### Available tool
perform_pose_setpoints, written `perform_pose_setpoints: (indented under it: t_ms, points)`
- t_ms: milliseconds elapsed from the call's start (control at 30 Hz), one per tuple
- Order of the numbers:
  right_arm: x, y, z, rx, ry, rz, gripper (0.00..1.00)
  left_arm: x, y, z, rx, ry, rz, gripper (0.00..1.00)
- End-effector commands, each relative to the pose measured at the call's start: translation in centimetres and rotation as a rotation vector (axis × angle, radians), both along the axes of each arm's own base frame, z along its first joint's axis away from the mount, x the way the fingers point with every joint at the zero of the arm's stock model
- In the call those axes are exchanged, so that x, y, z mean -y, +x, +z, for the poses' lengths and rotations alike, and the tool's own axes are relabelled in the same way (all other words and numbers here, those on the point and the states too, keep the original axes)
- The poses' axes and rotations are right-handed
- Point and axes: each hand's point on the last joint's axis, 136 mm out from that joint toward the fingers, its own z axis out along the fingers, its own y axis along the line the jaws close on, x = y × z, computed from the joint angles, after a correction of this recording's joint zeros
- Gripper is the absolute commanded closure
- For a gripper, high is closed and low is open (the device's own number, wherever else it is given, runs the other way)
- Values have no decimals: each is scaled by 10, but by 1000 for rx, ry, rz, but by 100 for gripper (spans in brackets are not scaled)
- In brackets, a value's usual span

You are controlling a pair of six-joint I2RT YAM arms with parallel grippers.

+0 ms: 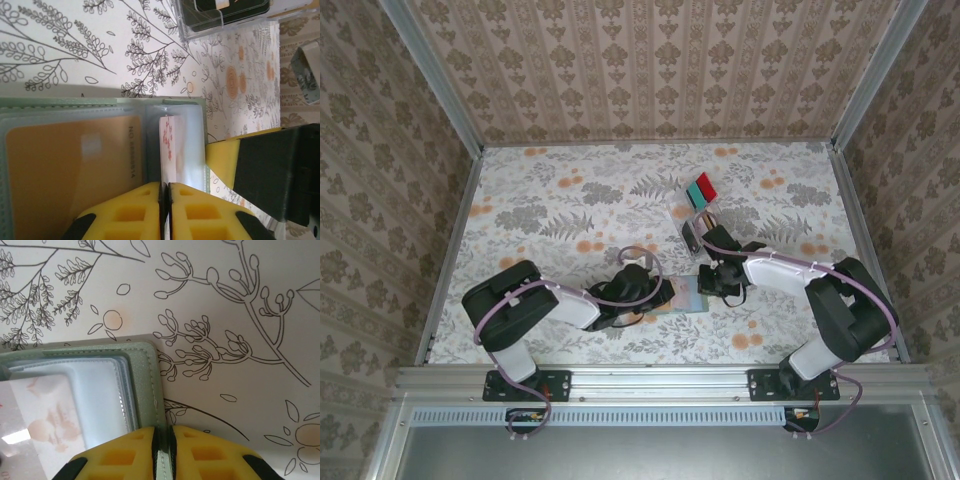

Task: Put the credit cards into the card holder
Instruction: Insert the credit card into the card slot.

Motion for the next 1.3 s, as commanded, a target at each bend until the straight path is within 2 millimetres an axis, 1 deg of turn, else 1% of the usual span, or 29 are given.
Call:
perform_pose_setpoints:
  t_ms: [0, 100, 167, 233, 333, 467, 567, 700, 933, 1033, 1133, 1200, 1267]
  points:
    - [-3, -21, -25, -88, 18, 1, 83, -1, -6, -12, -27, 84, -5, 84]
    - [-1, -21, -25, -87, 12, -2, 83, -9, -8, -12, -22, 158, 8, 79]
    - [-1, -21, -24, -85, 11, -1, 84, -18, -9, -12, -28, 232, 9, 78]
    - [-2, -20, -23, -82, 16, -1, 84, -20, -8, -8, -18, 285, -6, 79]
    - [-3, -20, -23, -81, 22, 1, 84, -13, -9, -3, -6, 291, -46, 82]
    - [-6, -19, -22, -81, 38, 3, 84, 2, -11, -6, -22, 271, -88, 86]
    - [-8, -21, -21, -85, 51, 1, 84, 13, -13, -8, -31, 247, -104, 87]
    - [-11, -22, -20, -88, 72, -1, 84, 20, -13, -9, -40, 240, -109, 88]
    - [-10, -23, -20, -85, 76, -6, 84, 24, -11, -6, -27, 227, -116, 86]
    - [-9, -22, -18, -80, 69, -4, 84, 24, -11, -3, -6, 223, -124, 83]
    - [-9, -20, -16, -73, 65, 0, 84, 26, -11, 5, 22, 210, -148, 79]
    - [-10, -19, -11, -60, 70, 4, 83, 24, -11, 7, 25, 221, -145, 78]
    - [-6, -15, -2, -34, 50, 6, 82, 16, -10, 4, 14, 249, -121, 76]
